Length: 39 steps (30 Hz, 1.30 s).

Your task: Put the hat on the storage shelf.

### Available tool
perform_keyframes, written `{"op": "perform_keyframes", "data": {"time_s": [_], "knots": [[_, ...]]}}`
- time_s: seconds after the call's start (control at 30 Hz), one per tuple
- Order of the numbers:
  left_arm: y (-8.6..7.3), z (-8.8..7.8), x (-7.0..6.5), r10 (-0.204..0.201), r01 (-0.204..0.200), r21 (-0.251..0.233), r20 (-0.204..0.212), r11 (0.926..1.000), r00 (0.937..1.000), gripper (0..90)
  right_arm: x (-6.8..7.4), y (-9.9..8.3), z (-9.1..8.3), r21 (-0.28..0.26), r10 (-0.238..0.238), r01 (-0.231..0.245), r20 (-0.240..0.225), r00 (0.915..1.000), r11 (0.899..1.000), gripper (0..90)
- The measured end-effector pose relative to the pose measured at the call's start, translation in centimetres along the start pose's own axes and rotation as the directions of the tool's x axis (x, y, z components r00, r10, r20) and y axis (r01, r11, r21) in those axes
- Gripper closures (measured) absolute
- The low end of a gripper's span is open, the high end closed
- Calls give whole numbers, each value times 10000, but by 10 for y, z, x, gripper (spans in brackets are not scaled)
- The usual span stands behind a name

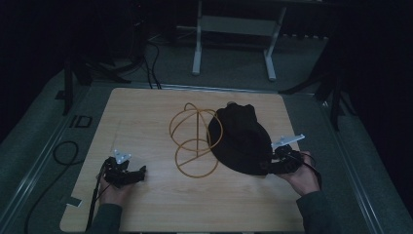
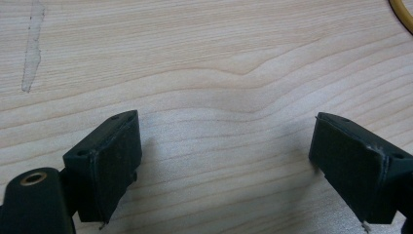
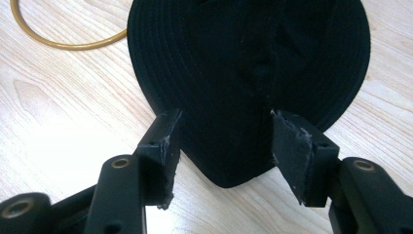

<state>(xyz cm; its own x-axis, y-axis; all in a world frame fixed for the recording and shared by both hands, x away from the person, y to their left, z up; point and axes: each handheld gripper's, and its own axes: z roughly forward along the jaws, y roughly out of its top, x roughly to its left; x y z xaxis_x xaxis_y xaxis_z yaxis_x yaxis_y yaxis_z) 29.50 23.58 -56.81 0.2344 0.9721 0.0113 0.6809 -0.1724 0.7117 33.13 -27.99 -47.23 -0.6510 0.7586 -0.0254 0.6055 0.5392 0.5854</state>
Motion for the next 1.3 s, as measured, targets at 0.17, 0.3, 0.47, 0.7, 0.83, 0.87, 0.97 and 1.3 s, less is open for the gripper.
{"op": "perform_keyframes", "data": {"time_s": [0.17, 0.3, 0.47, 0.7, 0.83, 0.87, 0.97, 1.3], "knots": [[0, 0, 0, 0, 0, -1, 0, 10000, 10000, 123, -1, 6, 4, 169, -69, 69, 0, 10000, 9998, 427], [0, 0, 0, -3, 3, 0, 1, 10000, 10000, 123, -1, 12, 7, 366, -235, 232, 90, 9997, 9991, 412], [0, 0, 0, -8, 8, -3, 3, 10000, 10000, 123, -2, 23, 9, 625, -370, 365, 64, 9993, 9974, 411], [0, 0, 0, -9, 9, -6, 4, 10000, 10000, 123, -3, 34, 11, 988, -477, 467, 75, 9988, 9940, 414], [0, 0, 0, -9, 9, -8, 6, 10000, 10000, 123, -7, 40, 12, 1092, -467, 452, 105, 9989, 9930, 412], [0, 0, 0, -6, 6, -8, 5, 10000, 10000, 123, -9, 43, 13, 1153, -396, 377, 144, 9991, 9926, 414], [0, 0, 0, -10, 10, -10, 5, 10000, 10000, 123, -11, 46, 13, 1234, -311, 294, 117, 9994, 9919, 419], [0, 0, 0, -11, 11, -10, 9, 10000, 10000, 123, -14, 63, 17, 1476, -235, 229, 24, 9997, 9888, 416]]}}
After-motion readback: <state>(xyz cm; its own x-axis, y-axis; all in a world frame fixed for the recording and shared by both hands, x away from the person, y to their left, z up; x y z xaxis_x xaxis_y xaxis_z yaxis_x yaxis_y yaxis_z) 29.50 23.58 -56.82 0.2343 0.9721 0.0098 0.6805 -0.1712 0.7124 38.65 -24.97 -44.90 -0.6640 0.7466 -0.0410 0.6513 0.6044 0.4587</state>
